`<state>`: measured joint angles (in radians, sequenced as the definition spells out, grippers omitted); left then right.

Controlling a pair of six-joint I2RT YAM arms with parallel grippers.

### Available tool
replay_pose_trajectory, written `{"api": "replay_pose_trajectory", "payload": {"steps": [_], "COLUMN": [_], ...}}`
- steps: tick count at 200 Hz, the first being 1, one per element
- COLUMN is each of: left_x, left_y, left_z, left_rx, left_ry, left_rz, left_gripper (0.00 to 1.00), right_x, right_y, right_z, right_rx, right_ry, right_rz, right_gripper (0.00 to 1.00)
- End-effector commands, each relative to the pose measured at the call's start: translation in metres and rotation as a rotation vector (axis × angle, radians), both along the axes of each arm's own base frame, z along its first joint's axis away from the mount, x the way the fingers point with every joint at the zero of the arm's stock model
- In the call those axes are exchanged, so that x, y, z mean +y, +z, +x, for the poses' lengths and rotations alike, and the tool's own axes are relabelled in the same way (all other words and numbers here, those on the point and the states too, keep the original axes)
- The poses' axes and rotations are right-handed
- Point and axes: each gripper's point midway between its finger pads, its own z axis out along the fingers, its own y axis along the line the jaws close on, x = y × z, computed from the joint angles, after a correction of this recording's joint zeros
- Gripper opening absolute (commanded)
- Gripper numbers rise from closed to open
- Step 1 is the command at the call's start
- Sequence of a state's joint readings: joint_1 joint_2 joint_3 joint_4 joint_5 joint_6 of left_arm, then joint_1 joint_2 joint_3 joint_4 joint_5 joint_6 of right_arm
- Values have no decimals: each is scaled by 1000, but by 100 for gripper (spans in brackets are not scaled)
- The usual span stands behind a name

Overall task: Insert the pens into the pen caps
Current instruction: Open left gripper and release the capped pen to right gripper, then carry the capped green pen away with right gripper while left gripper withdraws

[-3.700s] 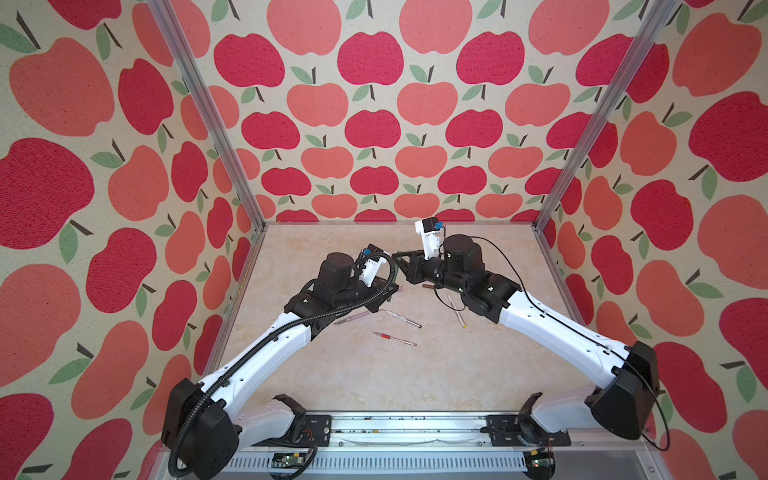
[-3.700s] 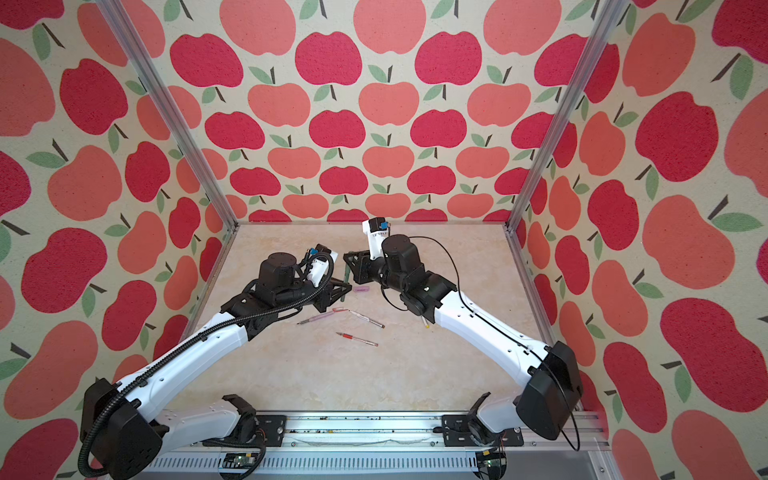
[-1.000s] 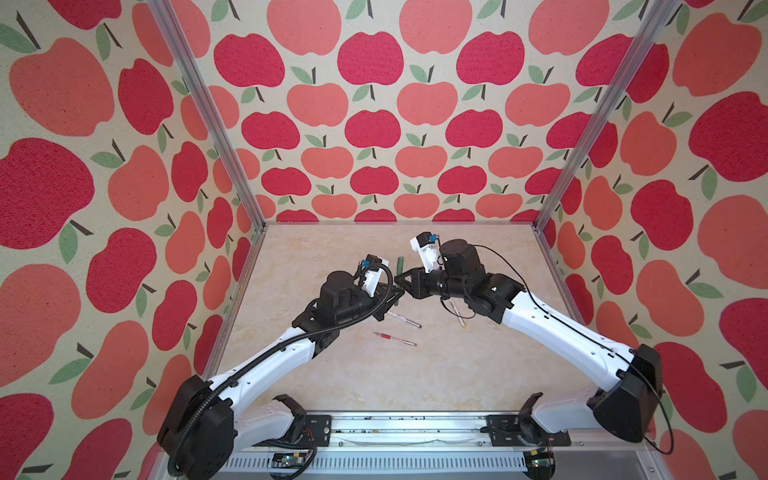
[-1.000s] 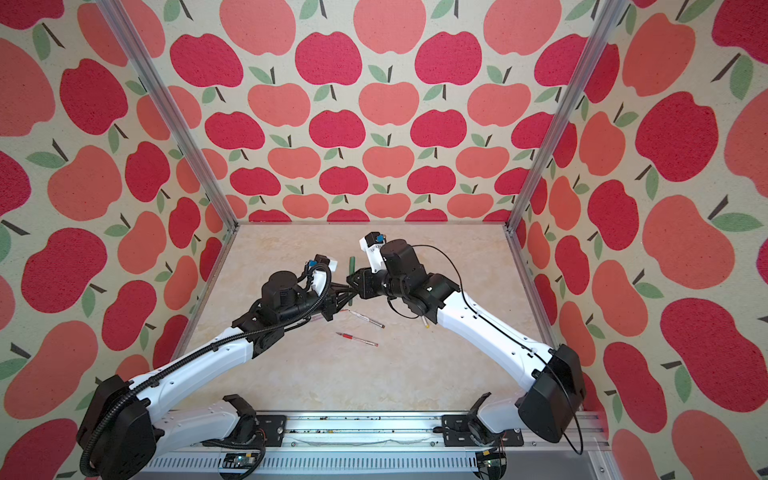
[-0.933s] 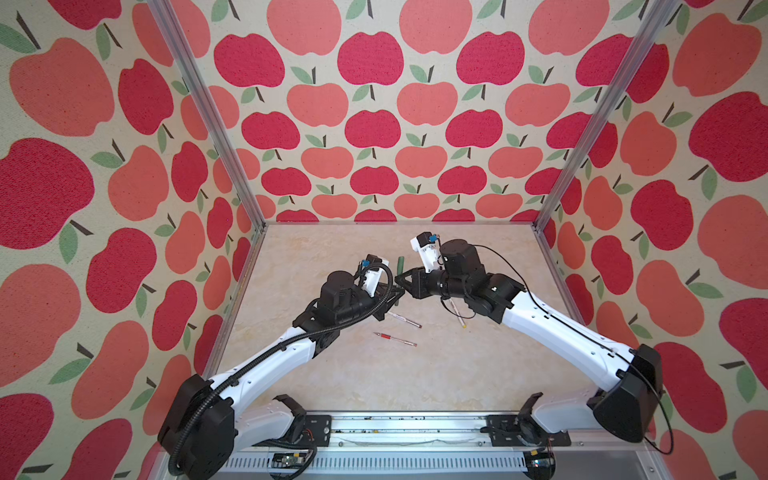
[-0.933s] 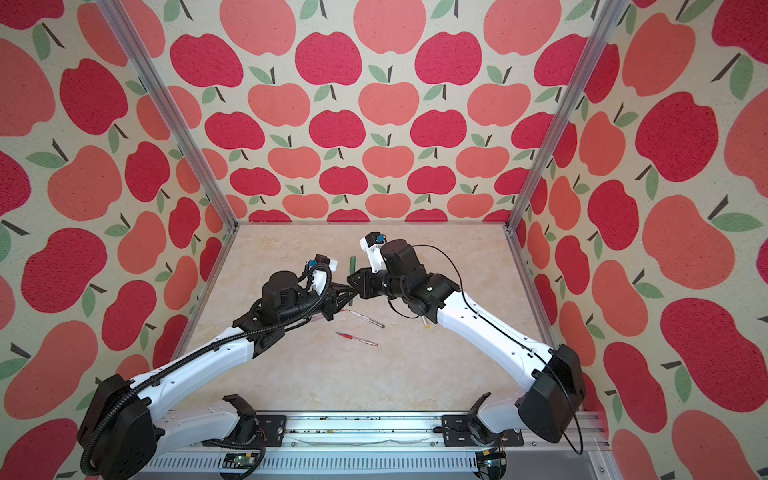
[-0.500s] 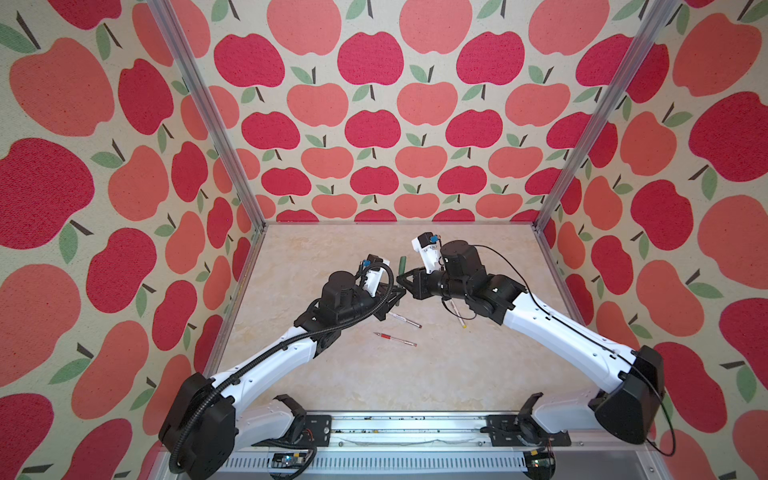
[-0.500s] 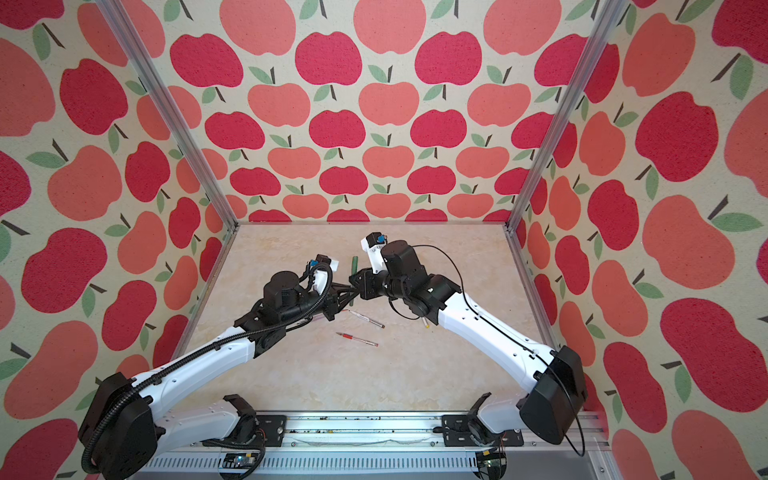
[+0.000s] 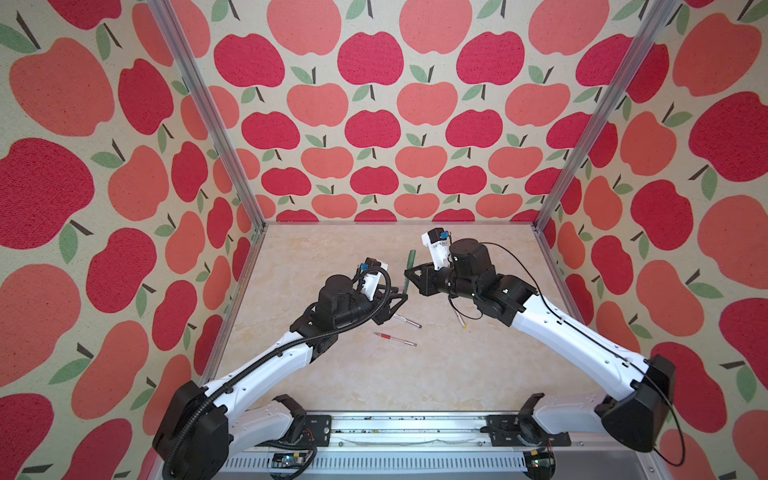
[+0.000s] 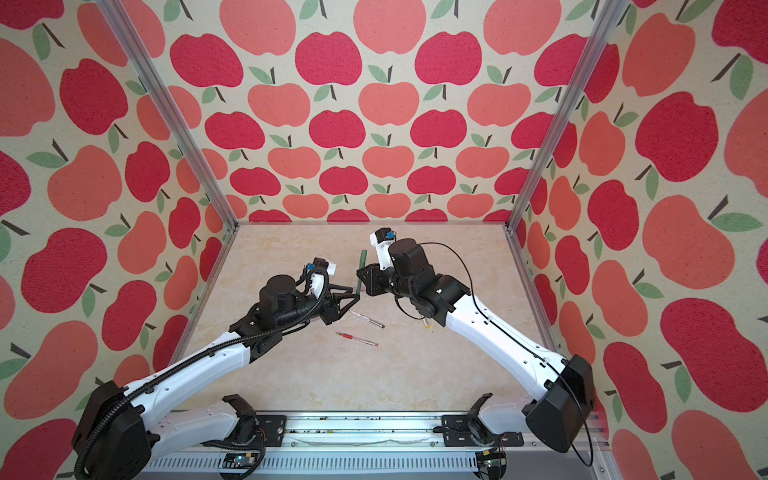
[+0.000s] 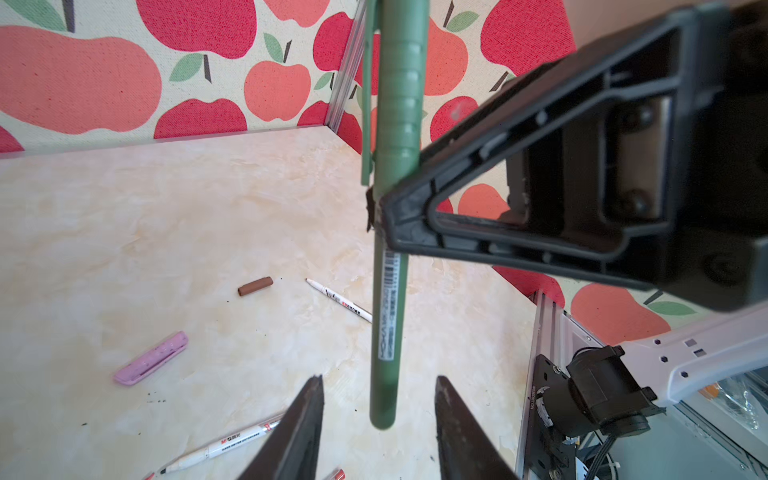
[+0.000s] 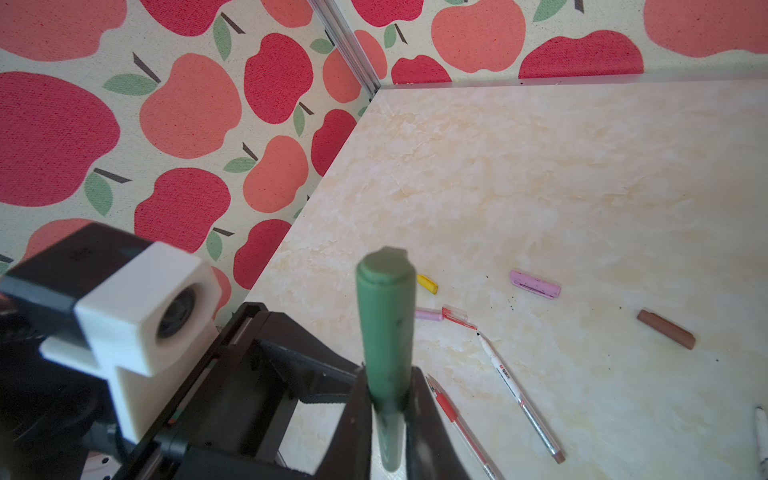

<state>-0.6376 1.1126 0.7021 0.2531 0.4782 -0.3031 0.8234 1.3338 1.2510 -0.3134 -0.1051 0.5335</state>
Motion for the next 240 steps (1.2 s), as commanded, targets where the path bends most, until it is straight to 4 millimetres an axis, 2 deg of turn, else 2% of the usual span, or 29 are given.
{"api": "replay_pose_trajectory", "payload": {"steps": [1,44,82,139,185,240], "left_x": [7,14,14,22,23,23], "left_y": [5,5,-3,-5,-10,-17], "left_z": [-8,-15,-19,-22,-18,-9], "left_rx": [-8,-10,13,-6,-13,-2], "left_ry": [13,14,-9,5,17,28], "left_rz": [0,30,75,125,147,170], "left_gripper": [51,56,59,86,91,91], "right_x": [-15,-39,-53,-37,-21,-15], "right_y": [6,-1,-19,-70,-116,-164], "right_z": [6,30,58,91,110,132], "right_rx": [-21,18,101,252,368,449], "right_ry": [-27,-71,-80,-31,17,31], "right_rz": [-33,-91,-137,-220,-301,-415], "right_gripper": [15,14,14,13,13,13]}}
